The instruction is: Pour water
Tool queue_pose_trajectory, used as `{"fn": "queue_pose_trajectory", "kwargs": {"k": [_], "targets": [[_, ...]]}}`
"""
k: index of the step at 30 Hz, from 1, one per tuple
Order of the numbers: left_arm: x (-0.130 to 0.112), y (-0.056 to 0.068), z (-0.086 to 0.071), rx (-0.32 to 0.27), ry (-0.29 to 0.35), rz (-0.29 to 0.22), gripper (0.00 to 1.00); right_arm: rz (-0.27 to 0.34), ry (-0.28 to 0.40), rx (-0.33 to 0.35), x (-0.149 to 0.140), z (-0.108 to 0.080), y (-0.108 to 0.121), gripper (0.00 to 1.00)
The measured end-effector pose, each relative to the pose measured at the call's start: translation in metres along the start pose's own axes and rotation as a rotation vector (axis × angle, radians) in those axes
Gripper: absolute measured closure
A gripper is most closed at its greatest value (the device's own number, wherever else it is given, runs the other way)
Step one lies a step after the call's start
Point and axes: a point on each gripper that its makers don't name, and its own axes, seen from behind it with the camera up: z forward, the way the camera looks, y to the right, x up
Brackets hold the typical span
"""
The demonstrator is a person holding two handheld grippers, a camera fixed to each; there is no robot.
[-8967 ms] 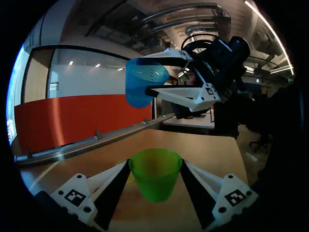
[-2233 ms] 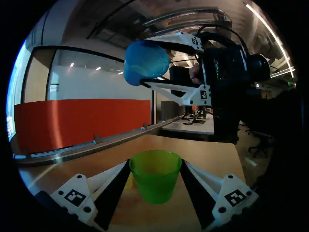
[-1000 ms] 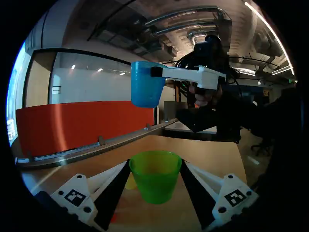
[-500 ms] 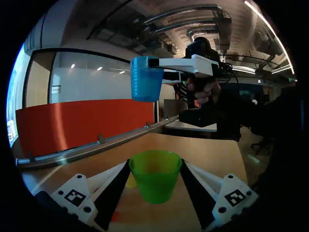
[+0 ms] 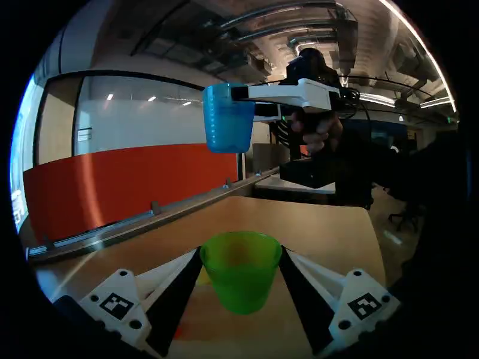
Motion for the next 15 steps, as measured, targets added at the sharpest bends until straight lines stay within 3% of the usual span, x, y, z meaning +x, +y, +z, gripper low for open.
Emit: {"fn": "queue_pose_trajectory", "kwargs": {"k": [15], "targets": [[-0.051,-0.001,0.012,-0.016,-0.140,0.006,0.11,-0.036,-0.139,-0.010,-0.069,-0.014,0.010,0.08]]}}
